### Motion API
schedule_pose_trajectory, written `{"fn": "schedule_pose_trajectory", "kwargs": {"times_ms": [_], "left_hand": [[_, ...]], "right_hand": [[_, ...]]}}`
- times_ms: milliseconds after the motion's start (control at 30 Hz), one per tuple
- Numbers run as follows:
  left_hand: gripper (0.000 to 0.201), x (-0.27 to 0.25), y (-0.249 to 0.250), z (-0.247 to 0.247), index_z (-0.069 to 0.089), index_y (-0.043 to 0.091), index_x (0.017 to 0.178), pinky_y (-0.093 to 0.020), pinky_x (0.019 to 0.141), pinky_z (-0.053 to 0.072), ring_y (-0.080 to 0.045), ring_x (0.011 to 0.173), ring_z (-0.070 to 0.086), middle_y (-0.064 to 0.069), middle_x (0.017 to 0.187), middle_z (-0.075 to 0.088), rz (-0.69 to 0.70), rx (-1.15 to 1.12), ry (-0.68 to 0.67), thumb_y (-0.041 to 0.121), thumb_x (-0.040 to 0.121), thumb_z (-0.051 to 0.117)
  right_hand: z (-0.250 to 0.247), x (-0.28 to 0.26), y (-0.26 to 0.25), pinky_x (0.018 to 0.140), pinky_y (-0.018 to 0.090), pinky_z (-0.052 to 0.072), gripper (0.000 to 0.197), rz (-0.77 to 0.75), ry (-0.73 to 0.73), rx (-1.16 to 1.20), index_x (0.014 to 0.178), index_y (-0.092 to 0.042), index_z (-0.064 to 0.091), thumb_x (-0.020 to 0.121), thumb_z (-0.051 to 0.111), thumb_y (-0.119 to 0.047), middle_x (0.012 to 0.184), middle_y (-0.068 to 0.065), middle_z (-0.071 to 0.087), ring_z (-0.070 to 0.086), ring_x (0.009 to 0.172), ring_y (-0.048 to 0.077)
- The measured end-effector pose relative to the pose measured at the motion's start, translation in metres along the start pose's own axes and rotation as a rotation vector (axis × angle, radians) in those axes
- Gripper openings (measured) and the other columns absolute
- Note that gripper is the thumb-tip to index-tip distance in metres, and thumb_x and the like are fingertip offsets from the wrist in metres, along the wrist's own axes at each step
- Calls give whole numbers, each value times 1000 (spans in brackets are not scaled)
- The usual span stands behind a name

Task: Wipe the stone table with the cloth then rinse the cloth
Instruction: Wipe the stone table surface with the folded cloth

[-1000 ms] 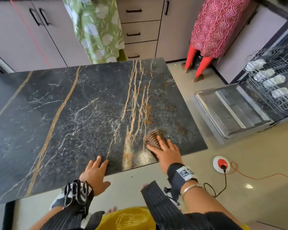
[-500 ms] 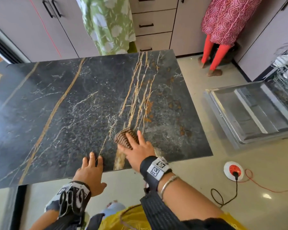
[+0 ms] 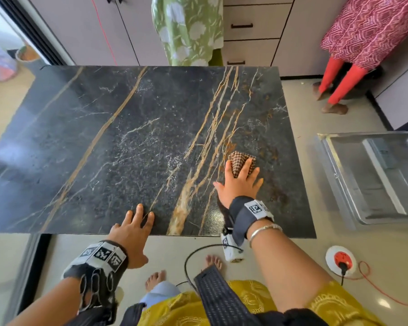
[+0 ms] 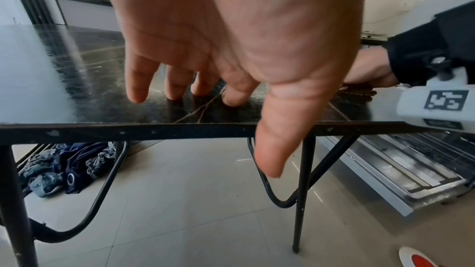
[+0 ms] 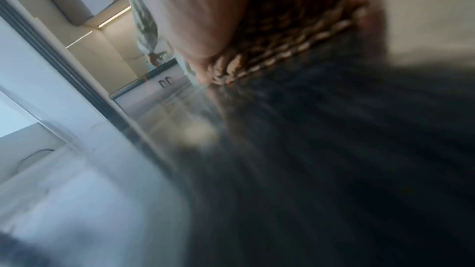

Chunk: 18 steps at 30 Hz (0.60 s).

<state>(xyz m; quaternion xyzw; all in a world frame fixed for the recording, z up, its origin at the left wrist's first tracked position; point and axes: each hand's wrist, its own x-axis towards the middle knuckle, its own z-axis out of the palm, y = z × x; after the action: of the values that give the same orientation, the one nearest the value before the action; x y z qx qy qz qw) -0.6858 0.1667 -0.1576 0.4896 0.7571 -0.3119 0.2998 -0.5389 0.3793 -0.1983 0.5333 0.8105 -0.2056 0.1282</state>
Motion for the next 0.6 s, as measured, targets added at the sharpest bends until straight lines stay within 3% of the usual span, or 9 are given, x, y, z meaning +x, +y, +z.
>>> {"fn": "schedule_pose_trajectory", "kwargs": {"times_ms": [67, 133, 267, 400, 500, 600], "left_hand": [[106, 0, 2, -2, -15, 17, 146, -45, 114, 25, -35, 144, -2, -15, 153, -23, 0, -6, -12, 48, 79, 61], [105, 1, 4, -5, -15, 15, 146, -43, 114, 26, -38, 144, 0, -18, 153, -23, 0, 2, -23, 45, 79, 60], [103, 2, 5, -8, -15, 14, 146, -40, 112, 31, -39, 143, 3, -21, 152, -23, 6, 30, -46, 44, 81, 59], [102, 2, 5, -12, -15, 13, 146, -40, 112, 30, -40, 143, 4, -22, 152, -23, 8, 25, -64, 44, 81, 57], [101, 1, 4, -12, -15, 14, 146, -39, 112, 29, -39, 143, 2, -20, 152, -23, 14, 13, -61, 44, 81, 57], [100, 1, 2, -11, -15, 16, 147, -38, 113, 28, -38, 144, 1, -19, 152, -25, 25, -1, -57, 43, 81, 56]], "right_hand": [[-8, 11, -12, 111, 60, -3, 90, -46, -64, -47, 148, -36, 2, 79, 49, -70, 152, 19, -27, -16, 138, 50], [-11, 16, -25, 112, 60, -2, 96, -209, -127, -142, 148, -35, 1, 75, 55, -70, 150, 20, -31, -18, 137, 52], [-2, 7, -49, 113, 59, -4, 98, -555, -244, -253, 149, -35, 1, 76, 61, -63, 150, 18, -32, -23, 136, 51], [16, -25, -54, 114, 54, -3, 97, -728, -304, -353, 148, -37, 0, 77, 63, -58, 152, 13, -31, -22, 138, 46], [22, -40, -29, 115, 55, -3, 88, -742, -309, -351, 147, -41, -1, 84, 59, -51, 153, 8, -29, -18, 141, 42], [10, -39, 3, 114, 57, -8, 81, -549, -288, -251, 144, -45, -10, 91, 50, -46, 146, 6, -38, -20, 140, 42]]}}
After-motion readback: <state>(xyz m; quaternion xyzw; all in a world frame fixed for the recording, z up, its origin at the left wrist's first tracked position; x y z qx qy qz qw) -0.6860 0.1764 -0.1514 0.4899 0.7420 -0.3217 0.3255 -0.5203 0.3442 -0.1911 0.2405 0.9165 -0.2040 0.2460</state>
